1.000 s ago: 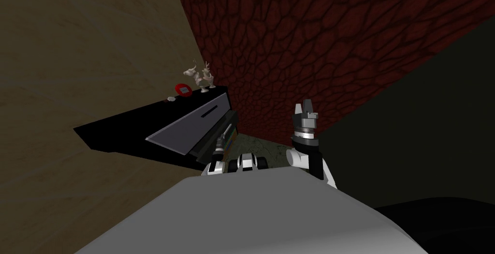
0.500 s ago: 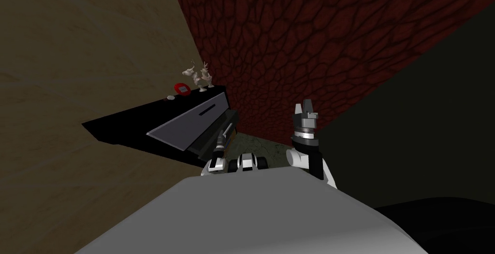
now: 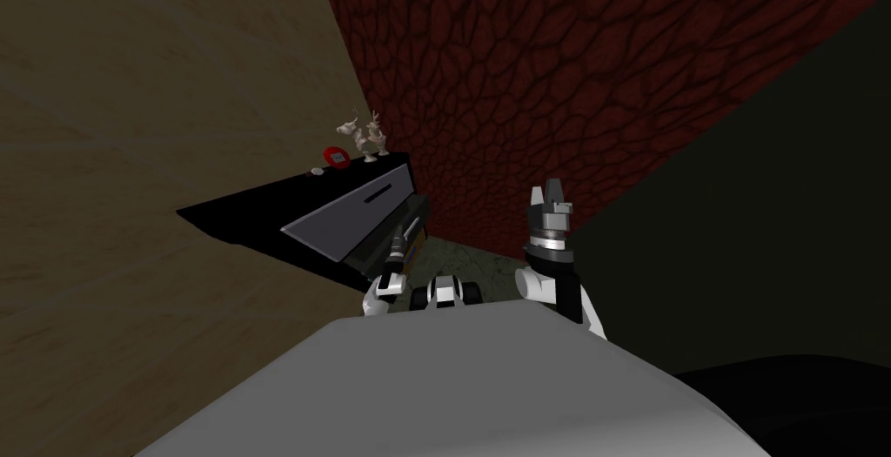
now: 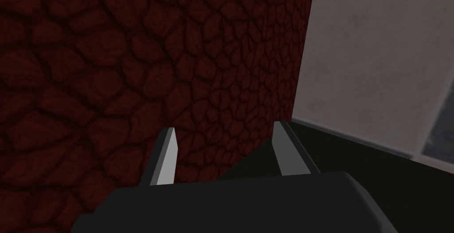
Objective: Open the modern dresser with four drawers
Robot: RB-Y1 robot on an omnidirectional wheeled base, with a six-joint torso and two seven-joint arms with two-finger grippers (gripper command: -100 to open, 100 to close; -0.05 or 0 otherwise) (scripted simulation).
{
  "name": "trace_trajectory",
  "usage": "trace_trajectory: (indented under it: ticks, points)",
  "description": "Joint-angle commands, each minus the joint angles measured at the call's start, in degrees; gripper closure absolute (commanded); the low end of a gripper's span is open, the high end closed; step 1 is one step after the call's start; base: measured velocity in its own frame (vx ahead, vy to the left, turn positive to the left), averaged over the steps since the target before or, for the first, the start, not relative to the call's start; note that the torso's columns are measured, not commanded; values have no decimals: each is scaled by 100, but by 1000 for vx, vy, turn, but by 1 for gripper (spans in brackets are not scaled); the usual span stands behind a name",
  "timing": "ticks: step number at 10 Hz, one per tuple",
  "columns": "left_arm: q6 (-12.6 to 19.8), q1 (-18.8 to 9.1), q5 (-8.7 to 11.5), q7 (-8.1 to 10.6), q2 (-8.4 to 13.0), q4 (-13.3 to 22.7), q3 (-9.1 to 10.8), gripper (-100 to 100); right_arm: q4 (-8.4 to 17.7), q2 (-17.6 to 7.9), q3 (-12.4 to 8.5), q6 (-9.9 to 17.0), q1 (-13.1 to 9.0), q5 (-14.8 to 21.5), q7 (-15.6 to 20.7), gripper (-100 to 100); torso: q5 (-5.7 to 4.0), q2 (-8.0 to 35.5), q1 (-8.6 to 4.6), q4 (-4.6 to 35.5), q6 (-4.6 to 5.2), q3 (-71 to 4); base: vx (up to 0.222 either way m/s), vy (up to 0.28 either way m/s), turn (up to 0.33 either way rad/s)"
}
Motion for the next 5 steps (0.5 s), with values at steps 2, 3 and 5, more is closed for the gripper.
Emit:
trace_trajectory:
  ticks: [2, 3, 5]
  points:
    - [308, -137, 11, 13, 17, -102, 15, -100, 0, 0, 0, 0, 0, 0, 0, 0, -10, 22, -8, 22, -2, 12, -39, -3, 5]
    - [330, -146, 12, 14, 17, -94, 15, 0, 0, 0, 0, 0, 1, 0, 0, 0, -9, 20, -8, 15, -5, 10, 2, -1, -10]
    - [341, -139, 11, 15, 13, -82, 10, 0, 0, 0, 0, 0, 1, 0, 0, 0, -4, 14, -1, 9, -4, 6, 0, 0, 0]
